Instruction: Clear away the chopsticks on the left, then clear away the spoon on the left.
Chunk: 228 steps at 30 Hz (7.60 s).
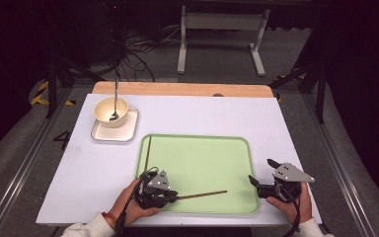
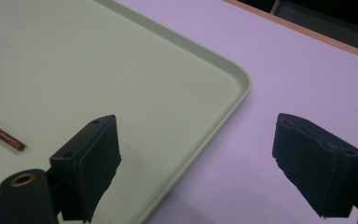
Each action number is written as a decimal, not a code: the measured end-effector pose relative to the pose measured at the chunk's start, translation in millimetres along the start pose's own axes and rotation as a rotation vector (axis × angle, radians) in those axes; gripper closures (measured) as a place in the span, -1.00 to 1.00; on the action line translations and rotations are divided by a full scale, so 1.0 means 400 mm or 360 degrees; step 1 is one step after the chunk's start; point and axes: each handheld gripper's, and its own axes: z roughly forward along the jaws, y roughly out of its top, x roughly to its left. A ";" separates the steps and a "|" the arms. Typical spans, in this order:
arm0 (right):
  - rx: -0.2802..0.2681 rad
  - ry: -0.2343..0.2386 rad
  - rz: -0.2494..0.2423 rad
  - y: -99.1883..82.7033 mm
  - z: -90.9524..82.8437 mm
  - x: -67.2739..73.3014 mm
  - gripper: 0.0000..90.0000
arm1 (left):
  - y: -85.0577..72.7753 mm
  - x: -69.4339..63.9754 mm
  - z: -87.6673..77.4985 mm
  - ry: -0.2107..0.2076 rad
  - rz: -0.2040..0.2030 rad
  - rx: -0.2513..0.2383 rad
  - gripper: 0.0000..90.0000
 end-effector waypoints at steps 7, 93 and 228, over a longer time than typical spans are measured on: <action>-0.0002 0.0001 0.0007 -0.001 0.001 -0.001 -0.67 | 0.000 0.004 -0.008 -0.0002 -0.0004 -0.0021 0.82; 0.0036 0.0014 -0.0001 -0.007 0.005 -0.001 -0.66 | 0.073 0.206 0.014 0.0270 -0.0070 0.0064 1.00; 0.0080 0.0018 -0.0005 -0.027 -0.011 0.005 -0.67 | -0.065 0.673 -0.319 0.0937 -0.0805 -0.0096 -0.01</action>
